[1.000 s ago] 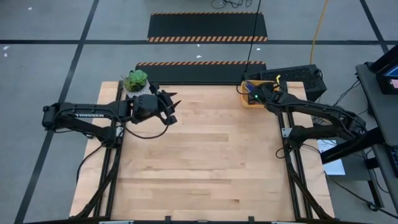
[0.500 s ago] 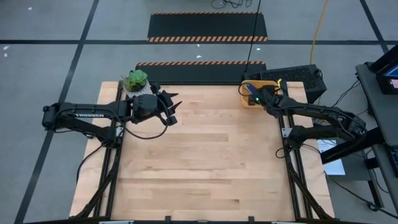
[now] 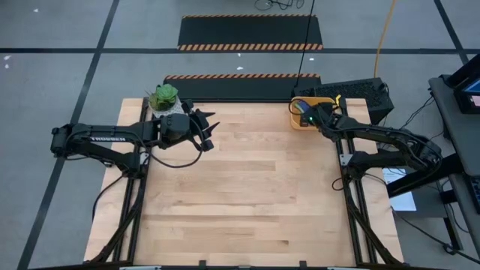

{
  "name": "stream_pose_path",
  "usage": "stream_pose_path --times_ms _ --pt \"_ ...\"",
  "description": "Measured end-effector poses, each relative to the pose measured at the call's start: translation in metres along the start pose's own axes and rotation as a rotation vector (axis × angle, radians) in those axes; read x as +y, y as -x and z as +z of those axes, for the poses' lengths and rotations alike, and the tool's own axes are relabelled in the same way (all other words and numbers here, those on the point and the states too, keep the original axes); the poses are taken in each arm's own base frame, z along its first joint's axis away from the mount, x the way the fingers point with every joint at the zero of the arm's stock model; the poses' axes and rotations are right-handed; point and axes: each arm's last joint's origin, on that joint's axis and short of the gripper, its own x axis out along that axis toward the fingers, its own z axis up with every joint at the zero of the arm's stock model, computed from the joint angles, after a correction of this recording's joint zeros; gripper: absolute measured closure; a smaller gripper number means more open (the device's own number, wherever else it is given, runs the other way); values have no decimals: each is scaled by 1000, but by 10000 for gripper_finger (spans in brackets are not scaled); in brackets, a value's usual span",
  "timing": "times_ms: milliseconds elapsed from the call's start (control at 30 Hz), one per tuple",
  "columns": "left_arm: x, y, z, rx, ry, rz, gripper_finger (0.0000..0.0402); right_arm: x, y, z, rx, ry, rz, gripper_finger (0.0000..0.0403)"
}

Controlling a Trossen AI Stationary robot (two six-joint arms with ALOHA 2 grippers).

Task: Nest measuring cups in basket
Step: Stack the dark blue measuring cup on top of the green measuring cup into the bin, then return to Home Position

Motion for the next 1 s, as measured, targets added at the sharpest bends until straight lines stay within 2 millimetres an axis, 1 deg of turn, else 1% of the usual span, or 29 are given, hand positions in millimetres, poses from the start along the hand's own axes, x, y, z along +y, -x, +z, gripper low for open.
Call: stream_pose_path --times_ms 200,367,567,767,867,933,1000 --pt "0 0 0 0 2 0 231 2 0 2 -22 46 17 265" --pt "0 0 0 0 2 0 231 12 2 11 -105 102 106 237" --pt "0 0 -1 7 -9 -8 231 33 14 18 -186 271 384 230" --pt "-4 0 -5 27 -5 -80 231 47 31 11 -229 400 538 233" --pt "-7 -2 -16 47 21 -83 232 54 44 3 -245 495 622 233" --pt "-13 -2 -33 74 41 -92 241 60 53 -3 -272 555 678 234" --pt "-21 -4 -50 74 60 -101 260 64 62 -9 -298 596 714 234"
